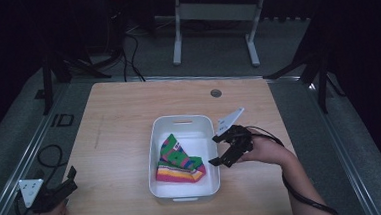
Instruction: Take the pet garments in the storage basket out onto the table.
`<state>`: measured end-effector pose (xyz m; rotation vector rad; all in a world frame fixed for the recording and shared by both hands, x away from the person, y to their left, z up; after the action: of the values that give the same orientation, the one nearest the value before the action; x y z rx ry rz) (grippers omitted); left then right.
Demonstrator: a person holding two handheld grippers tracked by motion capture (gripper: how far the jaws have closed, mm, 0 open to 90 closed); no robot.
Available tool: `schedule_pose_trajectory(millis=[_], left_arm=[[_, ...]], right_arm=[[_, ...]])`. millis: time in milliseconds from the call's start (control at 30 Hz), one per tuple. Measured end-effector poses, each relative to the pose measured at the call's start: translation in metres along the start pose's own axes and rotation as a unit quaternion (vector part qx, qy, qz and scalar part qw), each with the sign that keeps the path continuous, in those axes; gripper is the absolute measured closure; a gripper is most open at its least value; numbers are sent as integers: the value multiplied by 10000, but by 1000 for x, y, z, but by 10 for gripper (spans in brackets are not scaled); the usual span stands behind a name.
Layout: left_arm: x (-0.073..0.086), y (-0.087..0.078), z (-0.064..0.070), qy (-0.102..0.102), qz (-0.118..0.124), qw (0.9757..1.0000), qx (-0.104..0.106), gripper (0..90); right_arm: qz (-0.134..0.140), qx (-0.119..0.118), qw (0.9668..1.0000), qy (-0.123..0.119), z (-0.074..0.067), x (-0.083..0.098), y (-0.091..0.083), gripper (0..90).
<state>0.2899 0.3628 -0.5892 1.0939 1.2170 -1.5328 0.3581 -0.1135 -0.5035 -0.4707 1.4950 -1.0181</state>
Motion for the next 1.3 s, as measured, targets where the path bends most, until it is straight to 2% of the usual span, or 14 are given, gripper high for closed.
schedule_pose_trajectory(millis=[167, 267, 300, 467, 500, 633, 833, 900, 1033, 1067, 1100, 1167, 1233, 1300], left_arm=[[0, 0, 0, -4, 1, 10000, 13, 9], [0, 0, 0, -5, 4, 10000, 21, 9], [0, 0, 0, -9, 4, 10000, 27, 9], [0, 0, 0, 2, 4, 10000, 38, 9], [0, 0, 0, 1, 5, 10000, 38, 9], [0, 0, 0, 1, 6, 10000, 44, 9], [0, 0, 0, -8, 6, 10000, 60, 9], [0, 0, 0, -9, 3, 10000, 65, 9], [0, 0, 0, -10, 3, 10000, 66, 9], [0, 0, 1, -7, 3, 10000, 67, 10], [0, 0, 1, -6, 1, 10000, 65, 9], [0, 0, 0, -6, 0, 10000, 65, 9], [0, 0, 0, -10, -2, 10000, 65, 9], [0, 0, 0, -7, -3, 10000, 67, 9]], right_arm=[[-198, -142, 9996, -172, -7, -12, 24, 148], [-267, -155, 9993, -207, -8, -14, 29, 148], [-401, -155, 9987, -291, -10, -16, 38, 147], [-663, -260, 9967, -386, -15, -19, 53, 148], [-784, -333, 9954, -431, -20, -22, 63, 149], [-903, -334, 9941, -498, -22, -23, 71, 155], [-1323, -320, 9889, -589, -29, -21, 93, 246], [-1572, -301, 9848, -680, -33, -17, 101, 286], [-1680, -197, 9818, -866, -34, -14, 105, 308], [-1751, -139, 9788, -1057, -36, -12, 109, 452], [-1772, -114, 9780, -1097, -36, -12, 111, 462], [-1867, 29, 9758, -1139, -35, -10, 113, 669], [-1859, 117, 9761, -1122, -33, -10, 113, 776], [-1781, 176, 9775, -1119, -32, -13, 110, 817]])
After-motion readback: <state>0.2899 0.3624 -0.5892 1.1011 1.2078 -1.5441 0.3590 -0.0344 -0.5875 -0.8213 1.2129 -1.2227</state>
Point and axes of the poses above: each handheld gripper's, and its own axes: y roughly forward along the jaws, x roughly out of its underside, z roughly to its right, the point moved 9 cm from there along y, roughly forward along the jaws, and after that the axes turned 12 degrees about x, right-handed, at the moved point
